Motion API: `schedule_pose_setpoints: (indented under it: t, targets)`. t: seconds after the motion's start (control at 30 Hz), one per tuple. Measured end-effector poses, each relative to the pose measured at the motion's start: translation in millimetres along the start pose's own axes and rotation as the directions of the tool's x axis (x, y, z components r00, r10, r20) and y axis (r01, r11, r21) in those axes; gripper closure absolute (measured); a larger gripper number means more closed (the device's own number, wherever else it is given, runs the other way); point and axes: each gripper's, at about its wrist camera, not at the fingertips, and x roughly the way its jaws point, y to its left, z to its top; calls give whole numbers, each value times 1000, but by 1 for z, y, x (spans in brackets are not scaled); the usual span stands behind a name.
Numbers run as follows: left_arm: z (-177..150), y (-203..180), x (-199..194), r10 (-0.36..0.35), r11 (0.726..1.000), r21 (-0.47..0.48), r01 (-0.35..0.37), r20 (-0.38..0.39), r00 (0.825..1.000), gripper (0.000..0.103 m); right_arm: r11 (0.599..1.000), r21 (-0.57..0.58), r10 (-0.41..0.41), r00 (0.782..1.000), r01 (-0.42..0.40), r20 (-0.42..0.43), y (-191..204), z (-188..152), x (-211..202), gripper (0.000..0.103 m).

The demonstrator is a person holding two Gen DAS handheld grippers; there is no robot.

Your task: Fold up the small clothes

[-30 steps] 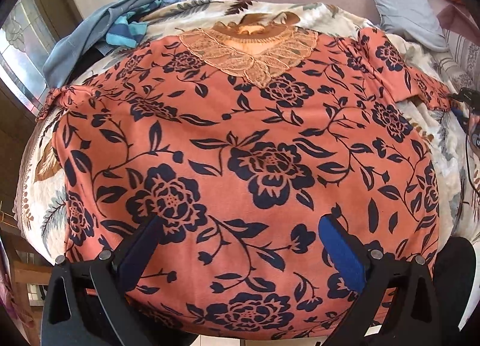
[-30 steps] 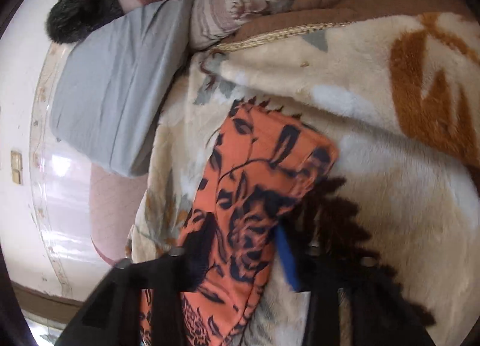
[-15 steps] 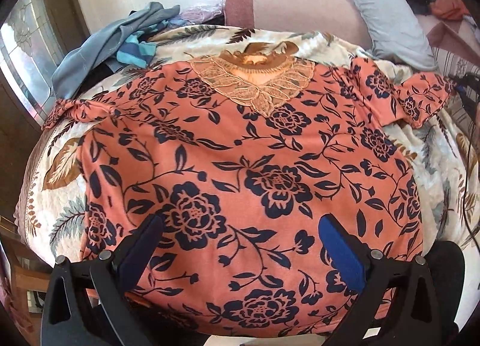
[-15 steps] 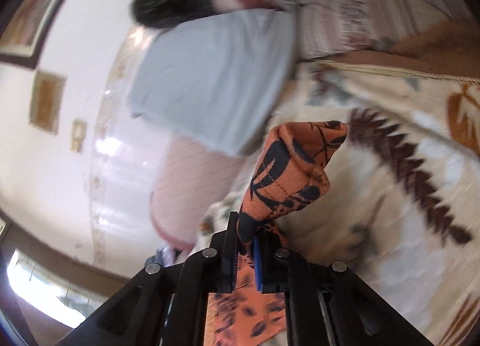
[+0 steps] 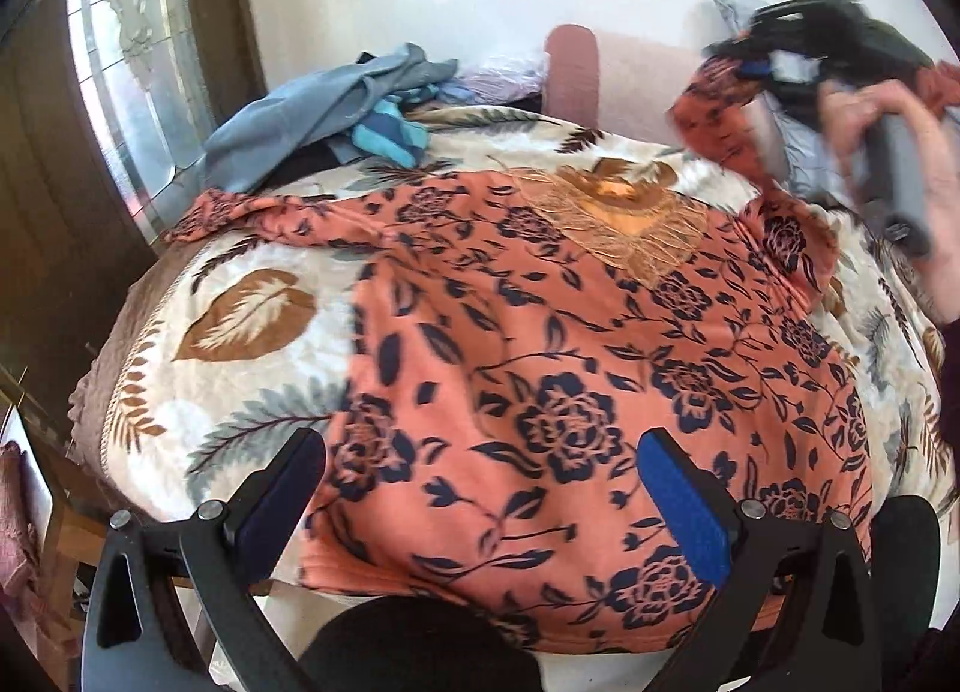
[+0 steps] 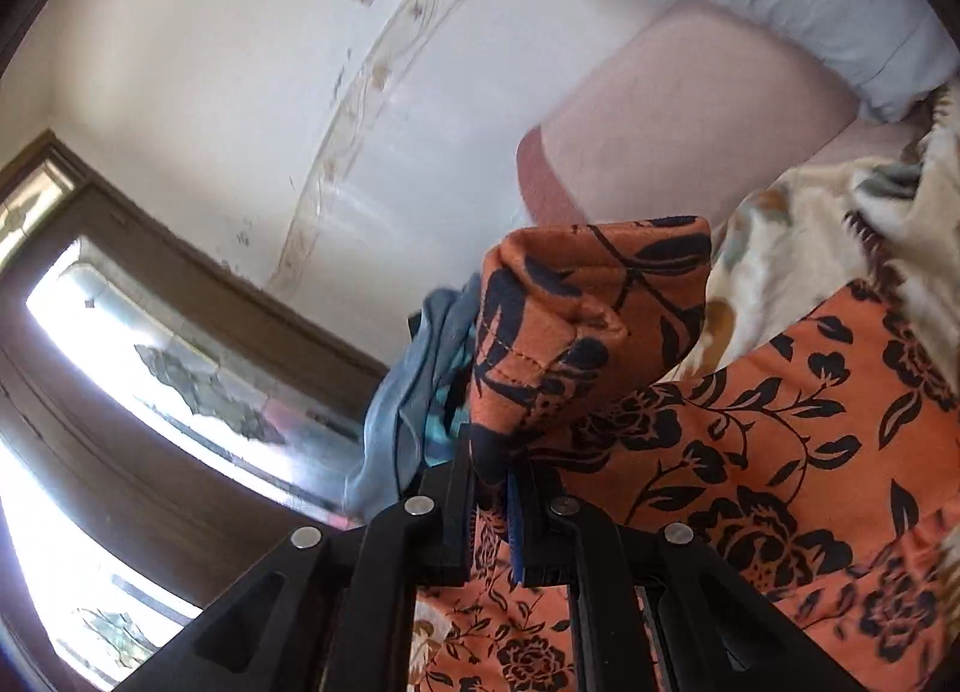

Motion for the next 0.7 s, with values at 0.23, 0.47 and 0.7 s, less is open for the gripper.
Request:
schedule_pose_setpoints:
  t: [0.23, 0.47, 0.7]
  targets:
    - [-7, 44, 2, 28, 995, -90, -31, -29, 999, 0, 933, -279, -304, 912, 228, -274, 45, -121, 159, 27]
    - [-9, 63, 3, 47, 989, -139, -50, -30, 998, 0, 846, -530, -278, 895, 56, -349, 60, -172, 160, 24]
    - [7, 74, 3, 46, 984, -171, -49, -16, 999, 0, 877, -464, -262, 933, 124, -246, 10, -119, 85, 24]
